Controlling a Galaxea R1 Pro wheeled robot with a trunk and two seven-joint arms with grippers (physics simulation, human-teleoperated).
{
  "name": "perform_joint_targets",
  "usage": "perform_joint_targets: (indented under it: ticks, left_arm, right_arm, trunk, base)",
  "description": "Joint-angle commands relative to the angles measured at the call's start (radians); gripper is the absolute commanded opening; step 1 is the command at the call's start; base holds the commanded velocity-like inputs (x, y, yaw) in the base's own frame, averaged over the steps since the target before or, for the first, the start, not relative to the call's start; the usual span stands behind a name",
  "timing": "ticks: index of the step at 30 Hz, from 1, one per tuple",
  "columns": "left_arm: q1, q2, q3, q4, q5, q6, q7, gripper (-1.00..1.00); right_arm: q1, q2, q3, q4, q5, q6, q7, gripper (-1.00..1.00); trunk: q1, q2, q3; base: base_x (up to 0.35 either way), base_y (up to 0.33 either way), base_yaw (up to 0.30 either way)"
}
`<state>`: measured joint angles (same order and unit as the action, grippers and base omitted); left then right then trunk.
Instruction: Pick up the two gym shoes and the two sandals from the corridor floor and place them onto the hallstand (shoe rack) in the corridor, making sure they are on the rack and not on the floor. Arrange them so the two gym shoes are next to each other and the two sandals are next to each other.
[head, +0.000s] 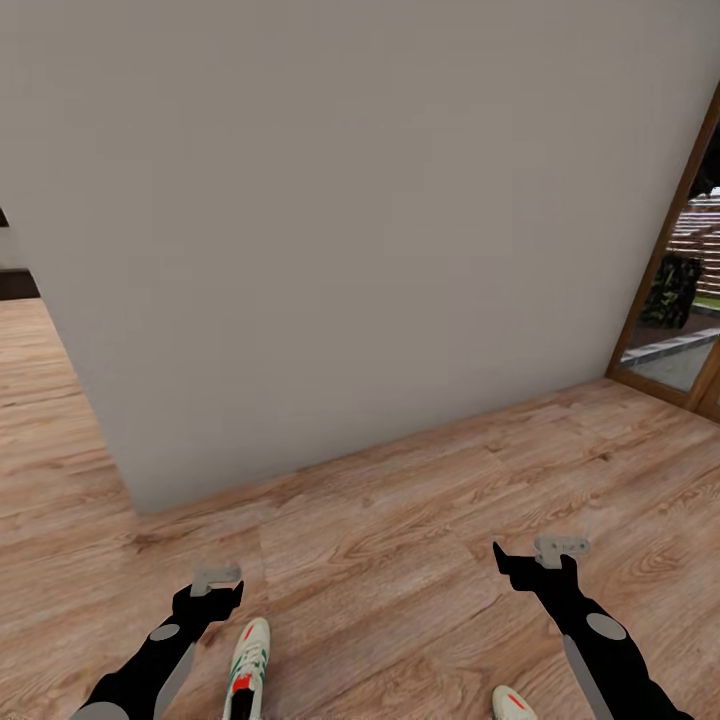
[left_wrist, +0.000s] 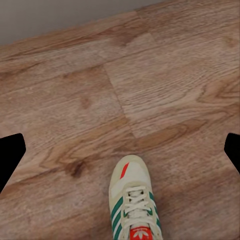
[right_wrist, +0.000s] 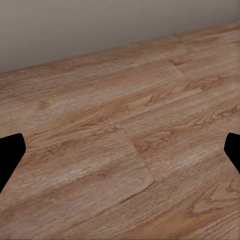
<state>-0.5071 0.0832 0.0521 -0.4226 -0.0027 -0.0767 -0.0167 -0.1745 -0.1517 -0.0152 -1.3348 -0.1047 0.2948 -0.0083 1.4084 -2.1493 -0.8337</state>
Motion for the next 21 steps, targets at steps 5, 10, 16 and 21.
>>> perform_joint_targets:
  ticks: [5, 10, 16, 21]
  left_arm:
    - [-0.001, 0.000, 0.003, 0.001, 0.000, -0.003, -0.002, 1.00]
    - [-0.001, 0.000, 0.003, 0.001, 0.000, -0.003, -0.002, 1.00]
    - [-0.001, 0.000, 0.003, 0.001, 0.000, -0.003, -0.002, 1.00]
    - [-0.001, 0.000, 0.003, 0.001, 0.000, -0.003, -0.002, 1.00]
  right_arm:
    - [0.000, 0.000, 0.000, -0.001, -0.010, 0.005, -0.001, 1.00]
    - [0.000, 0.000, 0.000, -0.001, -0.010, 0.005, -0.001, 1.00]
    - [0.000, 0.000, 0.000, -0.001, -0.010, 0.005, -0.001, 1.00]
    - [0.000, 0.000, 0.000, -0.001, -0.010, 0.004, -0.001, 1.00]
  trunk:
    - [0.019, -0.036, -0.017]
    - [0.038, -0.071, -0.032]
    - [0.061, -0.113, -0.051]
    - [0.080, -0.148, -0.067]
  base:
    - [0.000, 0.000, 0.000]
    - [0.000, 0.000, 0.000]
    - [0.000, 0.000, 0.000]
    - [0.000, 0.000, 0.000]
